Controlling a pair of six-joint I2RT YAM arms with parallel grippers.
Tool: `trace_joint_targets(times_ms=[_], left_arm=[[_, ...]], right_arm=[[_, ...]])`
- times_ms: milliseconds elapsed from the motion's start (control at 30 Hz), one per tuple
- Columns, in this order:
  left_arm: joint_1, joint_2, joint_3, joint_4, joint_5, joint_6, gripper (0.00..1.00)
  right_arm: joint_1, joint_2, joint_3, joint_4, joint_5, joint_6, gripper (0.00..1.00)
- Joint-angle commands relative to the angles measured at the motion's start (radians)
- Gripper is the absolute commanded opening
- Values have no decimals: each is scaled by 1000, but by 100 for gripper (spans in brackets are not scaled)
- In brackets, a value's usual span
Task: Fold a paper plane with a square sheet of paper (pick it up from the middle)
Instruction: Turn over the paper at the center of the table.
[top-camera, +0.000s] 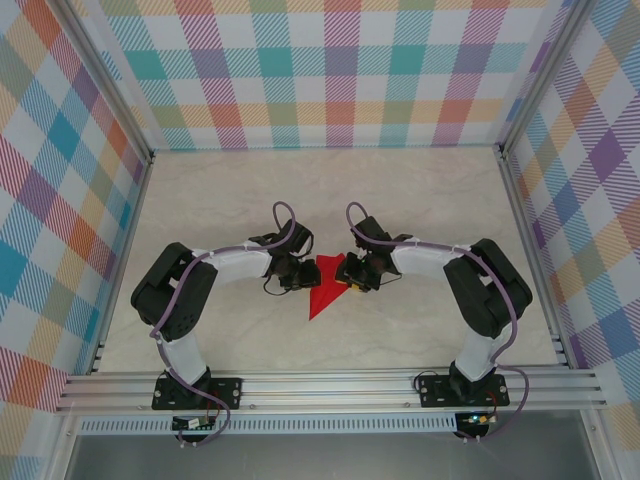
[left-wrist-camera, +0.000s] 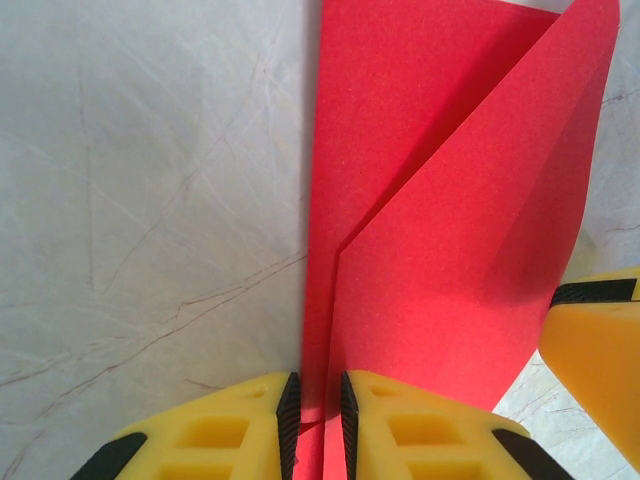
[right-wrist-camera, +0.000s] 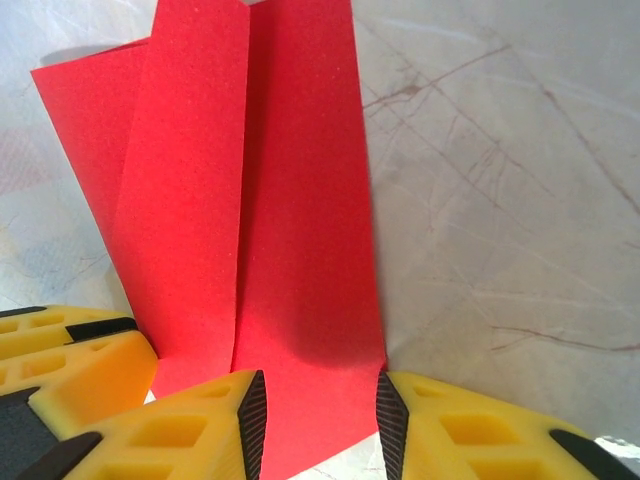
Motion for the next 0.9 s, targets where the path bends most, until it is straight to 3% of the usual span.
trace_joint_targets(times_ms=[0, 400, 867], left_arm=[[-7, 54, -6, -20, 37, 12, 22], [-5, 48, -24, -1, 49, -5, 21], [59, -11, -123, 188, 147, -102, 21]], right_arm=[[26, 50, 20, 56, -56, -9, 37], [24, 35, 19, 174, -93, 26, 40], [3, 28, -74, 363, -119, 126, 48]])
